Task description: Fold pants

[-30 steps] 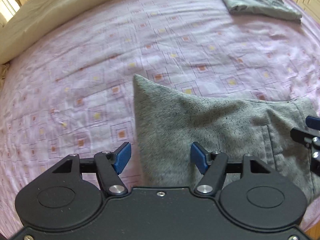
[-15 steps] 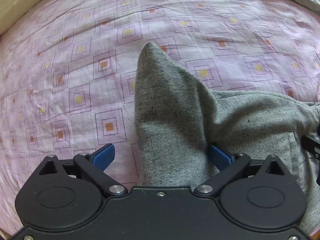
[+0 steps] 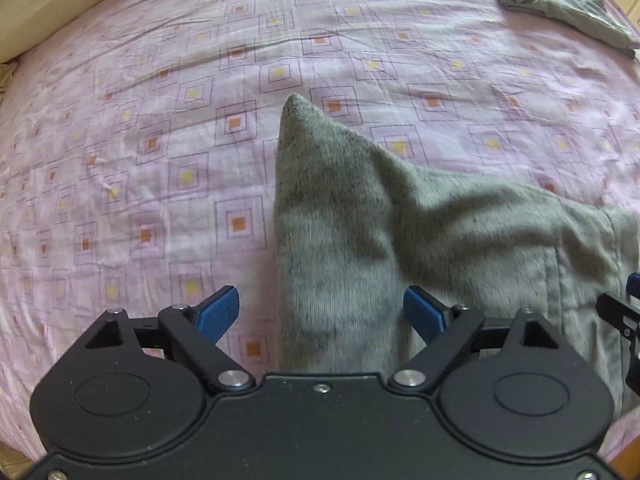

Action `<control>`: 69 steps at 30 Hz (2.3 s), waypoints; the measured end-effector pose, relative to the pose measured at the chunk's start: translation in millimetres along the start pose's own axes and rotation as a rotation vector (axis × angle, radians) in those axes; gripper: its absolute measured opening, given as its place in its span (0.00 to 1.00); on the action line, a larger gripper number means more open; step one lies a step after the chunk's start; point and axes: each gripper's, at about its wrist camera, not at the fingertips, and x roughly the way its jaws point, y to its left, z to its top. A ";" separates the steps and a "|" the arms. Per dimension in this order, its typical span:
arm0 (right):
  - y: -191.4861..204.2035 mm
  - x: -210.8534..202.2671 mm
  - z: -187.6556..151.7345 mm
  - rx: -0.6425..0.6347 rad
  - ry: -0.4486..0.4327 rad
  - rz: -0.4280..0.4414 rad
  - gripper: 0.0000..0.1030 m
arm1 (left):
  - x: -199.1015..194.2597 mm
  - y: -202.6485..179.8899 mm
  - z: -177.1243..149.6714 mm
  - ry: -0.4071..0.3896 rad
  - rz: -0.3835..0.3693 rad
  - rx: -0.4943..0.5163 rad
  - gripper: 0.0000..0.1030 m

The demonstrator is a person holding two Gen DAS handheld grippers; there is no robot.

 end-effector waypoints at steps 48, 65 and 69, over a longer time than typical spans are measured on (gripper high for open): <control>-97.8 27.1 -46.6 0.376 0.038 0.317 0.61 | -52.9 -10.4 -122.7 -0.104 0.094 0.008 0.81; -74.9 43.4 -32.7 0.158 0.020 0.386 0.99 | -28.0 -19.9 -53.4 -0.118 0.015 -0.024 0.82; -77.4 45.9 -30.5 0.127 0.032 0.406 0.99 | 2.9 -17.2 -39.3 -0.076 0.047 -0.025 0.89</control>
